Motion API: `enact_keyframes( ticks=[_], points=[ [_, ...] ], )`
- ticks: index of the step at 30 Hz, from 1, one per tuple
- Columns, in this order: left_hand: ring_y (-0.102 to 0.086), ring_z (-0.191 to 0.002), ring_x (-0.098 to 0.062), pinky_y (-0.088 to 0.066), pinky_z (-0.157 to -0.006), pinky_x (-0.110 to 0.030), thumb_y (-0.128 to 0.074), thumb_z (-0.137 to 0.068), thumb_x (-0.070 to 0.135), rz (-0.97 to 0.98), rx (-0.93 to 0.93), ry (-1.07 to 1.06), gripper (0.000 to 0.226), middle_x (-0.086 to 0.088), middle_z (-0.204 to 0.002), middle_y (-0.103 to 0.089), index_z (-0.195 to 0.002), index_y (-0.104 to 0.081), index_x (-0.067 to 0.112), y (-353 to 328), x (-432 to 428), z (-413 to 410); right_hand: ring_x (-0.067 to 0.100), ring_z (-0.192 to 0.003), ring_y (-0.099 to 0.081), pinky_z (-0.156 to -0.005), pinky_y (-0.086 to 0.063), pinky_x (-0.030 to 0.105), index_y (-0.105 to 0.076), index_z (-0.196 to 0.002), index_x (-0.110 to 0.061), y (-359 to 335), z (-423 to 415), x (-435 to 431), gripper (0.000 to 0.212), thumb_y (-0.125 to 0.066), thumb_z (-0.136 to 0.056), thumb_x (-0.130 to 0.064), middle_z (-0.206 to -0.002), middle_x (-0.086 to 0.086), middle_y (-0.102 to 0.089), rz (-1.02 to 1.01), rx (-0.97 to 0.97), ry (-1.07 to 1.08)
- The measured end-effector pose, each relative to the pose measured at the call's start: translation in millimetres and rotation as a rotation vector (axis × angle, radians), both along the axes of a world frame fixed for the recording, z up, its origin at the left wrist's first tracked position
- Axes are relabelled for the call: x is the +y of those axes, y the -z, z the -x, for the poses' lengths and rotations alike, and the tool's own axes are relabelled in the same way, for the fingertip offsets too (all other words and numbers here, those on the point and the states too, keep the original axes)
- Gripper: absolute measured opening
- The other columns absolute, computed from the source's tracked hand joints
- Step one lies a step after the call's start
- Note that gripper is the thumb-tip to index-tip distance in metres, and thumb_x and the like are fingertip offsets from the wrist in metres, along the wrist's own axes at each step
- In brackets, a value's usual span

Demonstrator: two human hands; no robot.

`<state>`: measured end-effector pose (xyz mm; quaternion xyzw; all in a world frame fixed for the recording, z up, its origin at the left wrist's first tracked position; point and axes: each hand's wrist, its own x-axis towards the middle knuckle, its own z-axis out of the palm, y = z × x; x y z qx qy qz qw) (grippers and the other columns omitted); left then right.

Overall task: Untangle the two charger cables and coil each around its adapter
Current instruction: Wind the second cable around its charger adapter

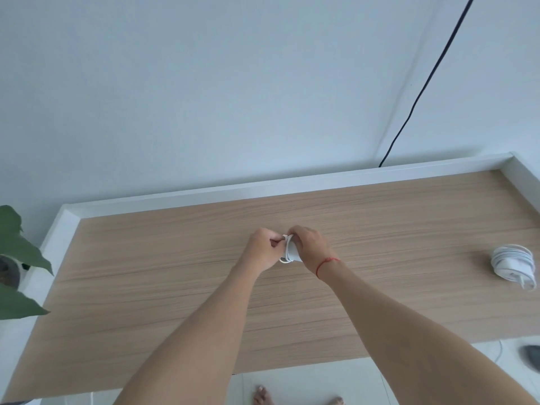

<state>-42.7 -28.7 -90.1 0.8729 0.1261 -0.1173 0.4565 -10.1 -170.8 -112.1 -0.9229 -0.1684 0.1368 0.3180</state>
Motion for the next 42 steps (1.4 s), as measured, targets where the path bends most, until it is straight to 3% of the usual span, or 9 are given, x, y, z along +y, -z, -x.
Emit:
enact_keyframes(
  ticks=[6,12,14,16,20,24,27,33,42],
  points=[
    [-0.069,-0.085,-0.019,-0.054,-0.082,-0.029,-0.061,-0.088,0.010,0.032,-0.024,-0.041,0.018,-0.009,-0.089,-0.074,-0.097,-0.077,0.008,2.2,3.7,-2.6,0.028,-0.093,-0.060,-0.077,-0.046,0.033,-0.066,-0.108,-0.009,-0.7,-3.8,1.9,0.028,-0.043,-0.092,-0.004,-0.102,0.012,-0.067,-0.053,0.057,0.086],
    [-0.060,-0.068,-0.017,-0.053,-0.072,-0.035,-0.057,-0.088,0.012,-0.102,-0.037,0.131,0.020,-0.012,-0.076,-0.071,-0.087,-0.076,0.006,1.4,9.7,-10.7,0.017,-0.083,-0.056,-0.071,-0.041,0.025,-0.067,-0.104,-0.011,4.7,-5.9,-0.7,0.027,-0.044,-0.092,-0.004,-0.097,0.008,-0.068,-0.103,0.068,0.107],
    [-0.061,-0.067,-0.018,-0.054,-0.072,-0.037,-0.056,-0.089,0.013,-0.140,-0.037,0.172,0.021,-0.013,-0.077,-0.072,-0.087,-0.077,0.009,0.1,10.1,-11.8,0.018,-0.085,-0.059,-0.072,-0.046,0.027,-0.068,-0.103,-0.011,5.2,-8.2,-2.0,0.027,-0.045,-0.092,-0.002,-0.096,0.007,-0.069,-0.117,0.061,0.094],
    [-0.057,-0.061,-0.019,-0.052,-0.072,-0.041,-0.054,-0.090,0.016,-0.242,-0.046,0.231,0.023,-0.007,-0.065,-0.065,-0.079,-0.073,0.009,-2.3,9.5,-14.7,0.020,-0.090,-0.061,-0.077,-0.049,0.029,-0.068,-0.102,-0.011,4.2,-10.7,-3.4,0.026,-0.046,-0.092,-0.001,-0.098,0.006,-0.069,-0.119,0.069,0.082],
    [-0.044,-0.055,-0.015,-0.043,-0.093,-0.035,-0.051,-0.091,0.024,-0.459,-0.101,0.309,0.028,0.007,-0.047,-0.043,-0.068,-0.065,0.019,-11.0,9.7,-16.6,0.022,-0.092,-0.061,-0.078,-0.049,0.031,-0.068,-0.102,-0.011,4.0,-11.8,-3.8,0.025,-0.046,-0.093,-0.005,-0.099,0.007,-0.070,-0.125,0.079,0.098],
    [-0.061,-0.071,-0.011,-0.040,-0.095,-0.033,-0.053,-0.093,0.030,-0.393,-0.049,0.340,0.023,0.006,-0.064,-0.066,-0.093,-0.077,0.027,-12.9,18.0,-17.6,0.024,-0.095,-0.063,-0.082,-0.052,0.038,-0.069,-0.103,-0.012,4.4,-13.3,-3.6,0.026,-0.047,-0.091,-0.004,-0.101,0.008,-0.070,-0.132,0.097,0.092],
    [-0.055,-0.068,-0.011,-0.038,-0.099,-0.039,-0.052,-0.091,0.027,-0.436,-0.064,0.317,0.026,0.010,-0.054,-0.055,-0.083,-0.075,0.022,-14.7,14.1,-22.9,0.023,-0.098,-0.062,-0.085,-0.051,0.036,-0.069,-0.106,-0.012,4.2,-15.3,-3.5,0.027,-0.047,-0.092,-0.003,-0.105,0.007,-0.069,-0.129,0.099,0.103],
    [-0.065,-0.088,-0.009,-0.048,-0.096,-0.040,-0.067,-0.080,0.027,-0.199,0.047,0.061,0.012,0.018,-0.073,-0.064,-0.091,-0.073,0.027,-9.1,10.5,-27.3,0.023,-0.098,-0.062,-0.084,-0.049,0.031,-0.070,-0.105,-0.009,3.8,-18.6,-3.8,0.027,-0.047,-0.092,-0.003,-0.104,0.010,-0.070,-0.137,0.096,0.109],
    [-0.063,-0.097,-0.010,-0.043,-0.101,-0.042,-0.068,-0.083,0.043,-0.237,0.109,0.204,0.021,0.014,-0.093,-0.071,-0.099,-0.076,0.032,-12.3,14.6,-32.9,0.021,-0.097,-0.062,-0.082,-0.050,0.029,-0.070,-0.104,-0.012,4.5,-17.2,-3.5,0.028,-0.047,-0.092,-0.002,-0.103,0.006,-0.070,-0.136,0.094,0.110]
  ],
)
